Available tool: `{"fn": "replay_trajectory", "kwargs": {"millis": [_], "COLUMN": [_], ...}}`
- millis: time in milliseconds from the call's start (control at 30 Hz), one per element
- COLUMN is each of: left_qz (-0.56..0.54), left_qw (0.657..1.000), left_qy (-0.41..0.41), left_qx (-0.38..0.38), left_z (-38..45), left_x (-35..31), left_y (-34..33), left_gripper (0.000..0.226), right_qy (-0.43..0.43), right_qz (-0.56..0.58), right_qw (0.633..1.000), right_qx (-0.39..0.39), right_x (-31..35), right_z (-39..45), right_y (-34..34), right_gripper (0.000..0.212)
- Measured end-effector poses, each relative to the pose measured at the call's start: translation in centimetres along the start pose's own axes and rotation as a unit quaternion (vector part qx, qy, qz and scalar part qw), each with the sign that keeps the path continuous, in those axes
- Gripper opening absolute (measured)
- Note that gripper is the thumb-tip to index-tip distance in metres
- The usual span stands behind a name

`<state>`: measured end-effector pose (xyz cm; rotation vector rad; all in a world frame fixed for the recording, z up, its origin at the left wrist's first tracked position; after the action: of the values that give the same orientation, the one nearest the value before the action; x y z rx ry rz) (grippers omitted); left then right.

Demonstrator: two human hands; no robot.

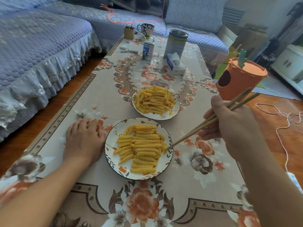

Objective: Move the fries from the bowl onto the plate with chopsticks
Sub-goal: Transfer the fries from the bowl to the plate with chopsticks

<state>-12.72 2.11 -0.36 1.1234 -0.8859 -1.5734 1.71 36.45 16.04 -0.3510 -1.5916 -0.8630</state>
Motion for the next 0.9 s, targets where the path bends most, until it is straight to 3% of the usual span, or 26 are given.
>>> {"fn": "replay_trajectory", "kwargs": {"millis": [167, 300, 567, 700, 900], "left_qz": [-0.006, -0.005, -0.011, -0.010, -0.006], "left_qw": [1.000, 1.000, 1.000, 1.000, 1.000], "left_qy": [0.000, 0.001, 0.001, -0.001, -0.002], "left_qx": [-0.004, -0.007, -0.008, -0.010, -0.013], "left_z": [-0.2, -0.1, 0.0, 0.0, 0.2], "left_x": [-0.2, -0.2, 0.0, 0.0, 0.0], "left_y": [0.4, 0.3, -0.1, 0.0, 0.1], "left_gripper": [0.057, 0.044, 0.039, 0.038, 0.037], "right_qy": [-0.015, -0.028, 0.102, 0.127, 0.091], "right_qz": [-0.022, 0.009, 0.040, 0.022, -0.009], "right_qw": [0.999, 0.999, 0.987, 0.985, 0.990], "right_qx": [0.022, 0.030, -0.115, -0.113, -0.104], "right_x": [-1.8, -2.6, -0.7, -1.0, -2.4], "right_z": [-1.7, -1.7, 3.5, 6.4, 7.8], "right_y": [-1.1, -1.3, 2.5, -0.3, -2.7], "right_gripper": [0.051, 0.047, 0.035, 0.029, 0.035]}}
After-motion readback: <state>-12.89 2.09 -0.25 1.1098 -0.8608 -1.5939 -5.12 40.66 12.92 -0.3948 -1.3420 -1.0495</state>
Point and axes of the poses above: each hand's wrist, its own z-axis towards the middle knuckle, its own y-axis out of the back of the hand, x = y × z, the point moved 9 cm from there along z, towards the middle knuckle, and after that the axes turned 10 degrees about -x, right-handed, at the moved point
